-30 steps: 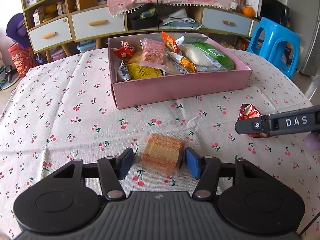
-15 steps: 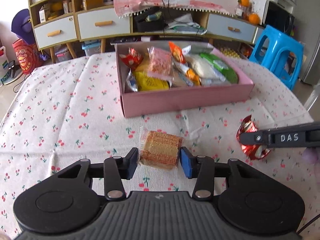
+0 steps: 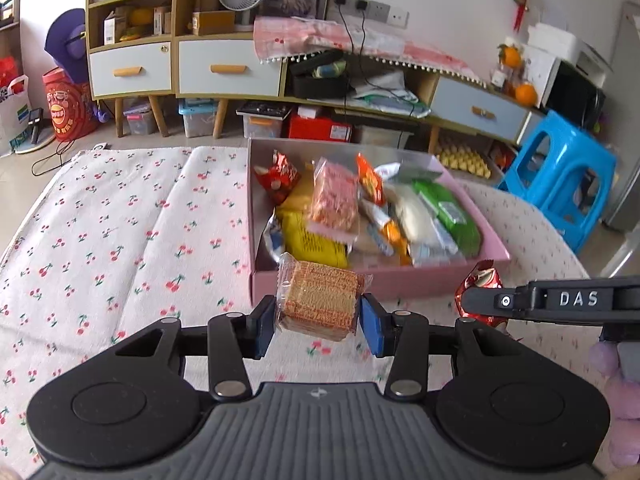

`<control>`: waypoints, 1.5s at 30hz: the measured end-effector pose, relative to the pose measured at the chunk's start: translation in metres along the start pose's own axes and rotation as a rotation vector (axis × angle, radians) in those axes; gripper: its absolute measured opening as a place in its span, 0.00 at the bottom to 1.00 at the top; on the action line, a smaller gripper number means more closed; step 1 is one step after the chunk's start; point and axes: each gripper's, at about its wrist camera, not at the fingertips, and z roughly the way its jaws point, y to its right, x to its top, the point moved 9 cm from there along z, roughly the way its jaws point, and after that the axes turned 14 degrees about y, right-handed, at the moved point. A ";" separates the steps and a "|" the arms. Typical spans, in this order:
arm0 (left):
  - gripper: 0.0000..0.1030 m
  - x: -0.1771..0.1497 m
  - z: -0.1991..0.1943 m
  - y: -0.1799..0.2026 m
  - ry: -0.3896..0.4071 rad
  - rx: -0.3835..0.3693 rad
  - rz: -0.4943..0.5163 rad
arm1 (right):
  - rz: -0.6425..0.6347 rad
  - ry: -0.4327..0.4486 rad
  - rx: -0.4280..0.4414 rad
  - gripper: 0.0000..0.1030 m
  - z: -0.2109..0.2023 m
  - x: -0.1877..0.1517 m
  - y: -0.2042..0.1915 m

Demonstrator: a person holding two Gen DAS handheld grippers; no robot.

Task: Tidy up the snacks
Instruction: 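Carry both packs into the pink box and open both grippers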

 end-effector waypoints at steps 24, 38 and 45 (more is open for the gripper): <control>0.40 0.009 0.063 0.028 0.009 -0.007 -0.050 | 0.050 0.094 -0.082 0.23 0.053 0.053 0.055; 0.44 0.005 0.068 0.033 -0.004 0.019 0.000 | -0.008 0.091 -0.091 0.27 0.061 0.051 0.052; 0.62 0.007 0.058 0.031 -0.037 0.020 0.018 | -0.021 0.063 -0.064 0.51 0.049 0.053 0.048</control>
